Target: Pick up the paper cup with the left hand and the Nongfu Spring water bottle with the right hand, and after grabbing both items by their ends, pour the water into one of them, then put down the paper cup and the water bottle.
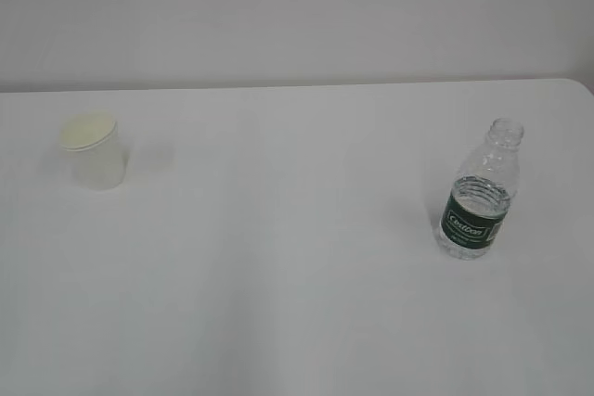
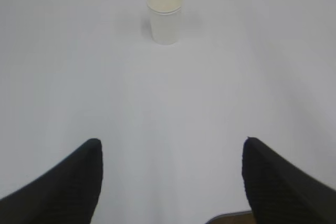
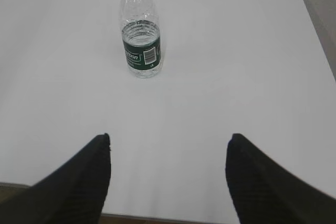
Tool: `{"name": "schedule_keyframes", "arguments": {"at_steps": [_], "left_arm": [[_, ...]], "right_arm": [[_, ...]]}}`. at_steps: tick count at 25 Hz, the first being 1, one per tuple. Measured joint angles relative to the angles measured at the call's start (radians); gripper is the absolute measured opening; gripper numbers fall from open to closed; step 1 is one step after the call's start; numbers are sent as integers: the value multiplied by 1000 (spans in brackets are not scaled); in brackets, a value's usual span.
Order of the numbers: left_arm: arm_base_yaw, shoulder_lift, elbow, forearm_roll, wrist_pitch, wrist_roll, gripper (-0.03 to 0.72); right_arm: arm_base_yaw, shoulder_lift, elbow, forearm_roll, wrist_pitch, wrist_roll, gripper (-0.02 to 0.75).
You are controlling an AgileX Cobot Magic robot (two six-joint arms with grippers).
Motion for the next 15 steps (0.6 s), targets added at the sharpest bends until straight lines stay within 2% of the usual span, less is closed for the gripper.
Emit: {"name": "schedule_keyframes", "arguments": {"at_steps": [15], "left_arm": [[0,0,0,0,0,0,591]], "right_arm": [[0,0,0,-17,0,0,514]]}}
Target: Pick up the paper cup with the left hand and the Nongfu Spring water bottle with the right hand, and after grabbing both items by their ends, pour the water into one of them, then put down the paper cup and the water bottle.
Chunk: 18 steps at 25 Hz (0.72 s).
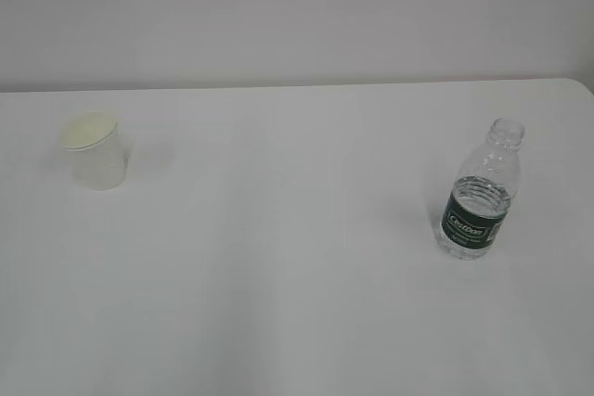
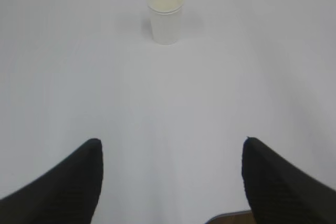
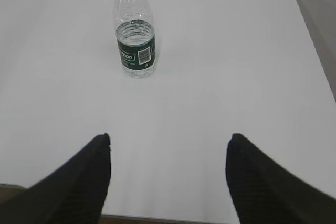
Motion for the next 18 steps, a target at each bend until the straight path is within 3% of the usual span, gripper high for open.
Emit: {"name": "schedule_keyframes", "arguments": {"at_steps": [18], "left_arm": [[0,0,0,-13,0,0,568]], "right_arm": [[0,0,0,-2,0,0,514]]}}
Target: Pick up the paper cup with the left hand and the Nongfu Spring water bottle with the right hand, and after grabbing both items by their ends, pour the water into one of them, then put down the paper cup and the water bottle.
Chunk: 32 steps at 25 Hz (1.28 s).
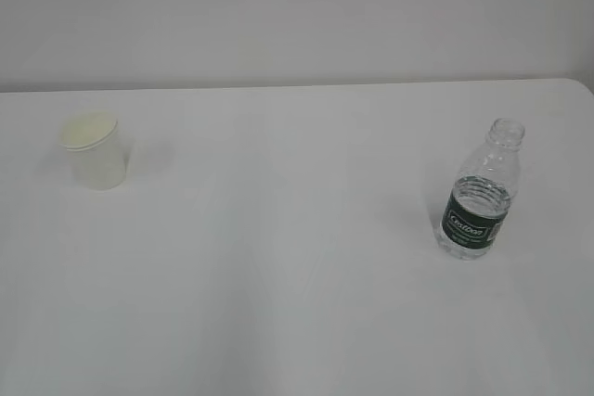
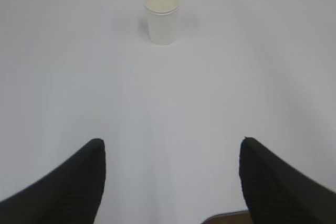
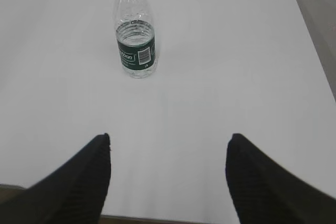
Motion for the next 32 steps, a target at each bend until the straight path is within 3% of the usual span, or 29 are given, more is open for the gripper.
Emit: {"name": "schedule_keyframes", "arguments": {"at_steps": [17,32], "left_arm": [[0,8,-10,-46,-23,0,567],[0,135,-11,-55,-217,0,567]], "right_arm": [[0,0,-19,36,-142,-6,514],[0,71,-19,36,-208,-50,514]]}}
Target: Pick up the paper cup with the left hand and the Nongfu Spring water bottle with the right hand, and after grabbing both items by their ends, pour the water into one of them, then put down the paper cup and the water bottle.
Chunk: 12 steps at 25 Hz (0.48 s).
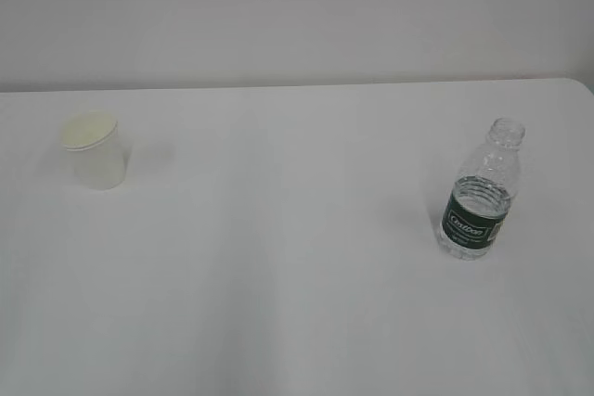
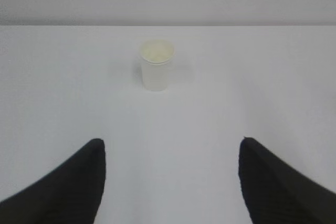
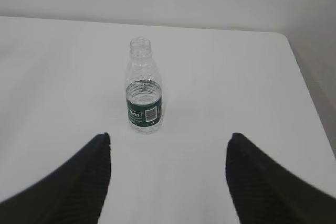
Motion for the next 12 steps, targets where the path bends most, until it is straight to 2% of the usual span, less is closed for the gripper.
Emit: {"name": "schedule_keyframes", "arguments": {"at_steps": [12], "left_arm": [[0,90,0,0,-120,0,566]], "right_arm": [[0,72,0,0,-93,-12,514]]}}
